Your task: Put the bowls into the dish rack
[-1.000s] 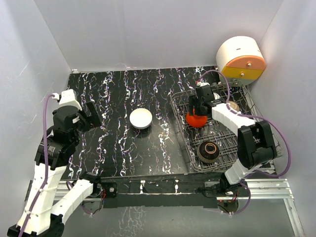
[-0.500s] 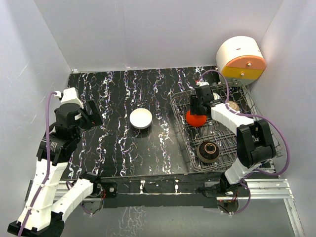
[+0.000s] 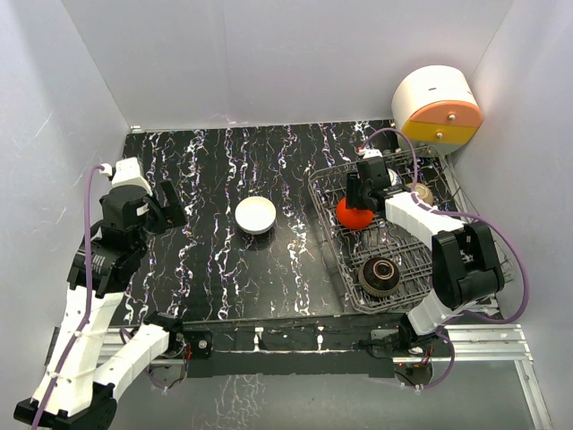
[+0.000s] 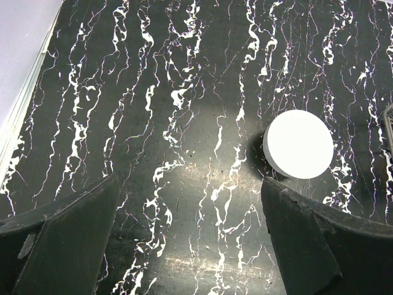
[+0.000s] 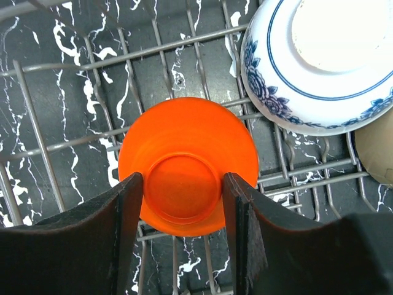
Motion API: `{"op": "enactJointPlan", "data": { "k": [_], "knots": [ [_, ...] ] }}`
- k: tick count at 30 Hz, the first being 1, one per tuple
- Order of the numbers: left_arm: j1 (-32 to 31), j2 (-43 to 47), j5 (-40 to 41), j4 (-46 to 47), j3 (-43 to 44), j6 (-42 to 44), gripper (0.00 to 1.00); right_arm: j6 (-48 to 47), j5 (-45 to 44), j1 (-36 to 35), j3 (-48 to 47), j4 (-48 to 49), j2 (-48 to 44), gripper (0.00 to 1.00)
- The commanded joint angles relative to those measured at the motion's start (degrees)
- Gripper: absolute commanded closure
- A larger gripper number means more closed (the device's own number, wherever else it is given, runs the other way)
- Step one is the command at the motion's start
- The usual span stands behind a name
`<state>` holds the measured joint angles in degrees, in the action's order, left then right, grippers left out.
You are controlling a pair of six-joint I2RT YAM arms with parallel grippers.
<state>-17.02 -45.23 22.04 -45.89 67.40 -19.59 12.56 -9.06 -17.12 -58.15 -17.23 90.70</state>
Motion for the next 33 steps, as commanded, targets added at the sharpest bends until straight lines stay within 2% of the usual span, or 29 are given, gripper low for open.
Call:
{"op": "enactJointPlan", "data": {
  "k": [1,16,33],
  "knots": [
    [-0.2,0.5,0.5,-0.6,1.5,0.0,0.03,3.7,4.3,-0.4,0.9,7.4,-2.3,0.56],
    [-0.2,1.0,0.5,-0.3,0.5,-0.1,0.03,5.5,4.3,-0.6,1.6,13.2,-5.0,0.62],
    [-0.2,1.6,1.6,-1.5,0.6,0.2,0.03,5.6,4.1,-0.8,-4.0,16.9,5.8,0.60]
  ]
}}
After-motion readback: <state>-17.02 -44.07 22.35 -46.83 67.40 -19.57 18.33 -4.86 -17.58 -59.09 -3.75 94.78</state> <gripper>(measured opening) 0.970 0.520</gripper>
